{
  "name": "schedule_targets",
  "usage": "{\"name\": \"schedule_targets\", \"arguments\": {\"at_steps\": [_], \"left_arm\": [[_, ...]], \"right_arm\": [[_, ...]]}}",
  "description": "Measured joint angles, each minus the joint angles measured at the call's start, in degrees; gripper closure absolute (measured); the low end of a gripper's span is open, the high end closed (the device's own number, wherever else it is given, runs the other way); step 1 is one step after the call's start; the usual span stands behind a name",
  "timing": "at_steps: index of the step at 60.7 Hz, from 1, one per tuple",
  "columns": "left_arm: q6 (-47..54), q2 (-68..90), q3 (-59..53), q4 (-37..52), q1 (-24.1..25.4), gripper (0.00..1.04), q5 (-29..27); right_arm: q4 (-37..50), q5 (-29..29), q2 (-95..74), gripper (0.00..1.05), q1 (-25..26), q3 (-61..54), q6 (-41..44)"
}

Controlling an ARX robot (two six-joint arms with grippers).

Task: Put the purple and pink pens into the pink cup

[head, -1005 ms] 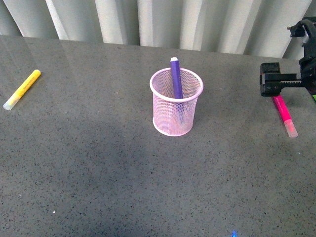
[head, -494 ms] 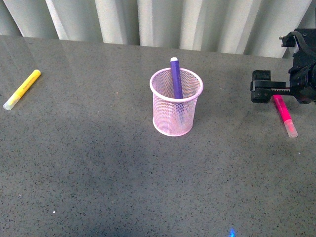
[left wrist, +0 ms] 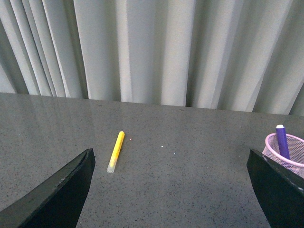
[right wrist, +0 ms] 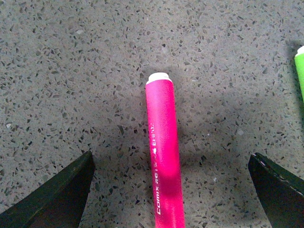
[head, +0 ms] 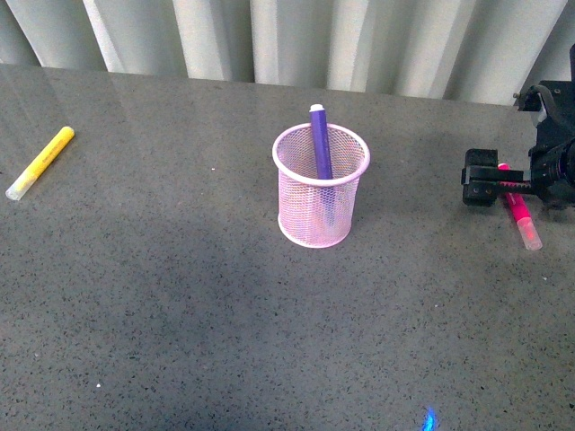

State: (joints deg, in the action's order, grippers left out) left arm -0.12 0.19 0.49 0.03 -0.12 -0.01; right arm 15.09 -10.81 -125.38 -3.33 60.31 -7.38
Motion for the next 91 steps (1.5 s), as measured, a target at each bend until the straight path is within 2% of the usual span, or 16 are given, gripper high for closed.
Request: {"name": "schedule_targets", "arguments": {"at_steps": [23, 42, 59, 74, 84, 91], "left_arm": [[0.0, 0.0, 0.0, 0.0, 0.0, 0.07, 0.0], [0.0, 0.0, 0.0, 0.0, 0.0, 0.07, 0.0], [0.0, 0.0, 0.0, 0.0, 0.0, 0.07, 0.0], [0.0, 0.0, 0.0, 0.0, 0.0, 0.07, 0.0], [0.0, 0.0, 0.0, 0.0, 0.0, 0.07, 0.0], [0.0, 0.0, 0.0, 0.0, 0.0, 0.07, 0.0]], "right_arm": [[-1.88, 1.66, -1.6, 0.07, -0.52, 2.6, -2.32], [-7.61, 4.35, -1.42, 0.52, -1.16, 3.98, -5.79], [-8.02, 5.73, 0.68, 0.91, -0.42, 1.6, -5.46], [-2.54, 4.33, 2.1, 0.93, 0.61, -2.51, -3.58], [8.26, 0.2, 2.95, 0.93, 1.31, -7.37, 3.39], [19.76, -1.38, 3.54, 0.93, 1.31, -10.36, 10.29]]}}
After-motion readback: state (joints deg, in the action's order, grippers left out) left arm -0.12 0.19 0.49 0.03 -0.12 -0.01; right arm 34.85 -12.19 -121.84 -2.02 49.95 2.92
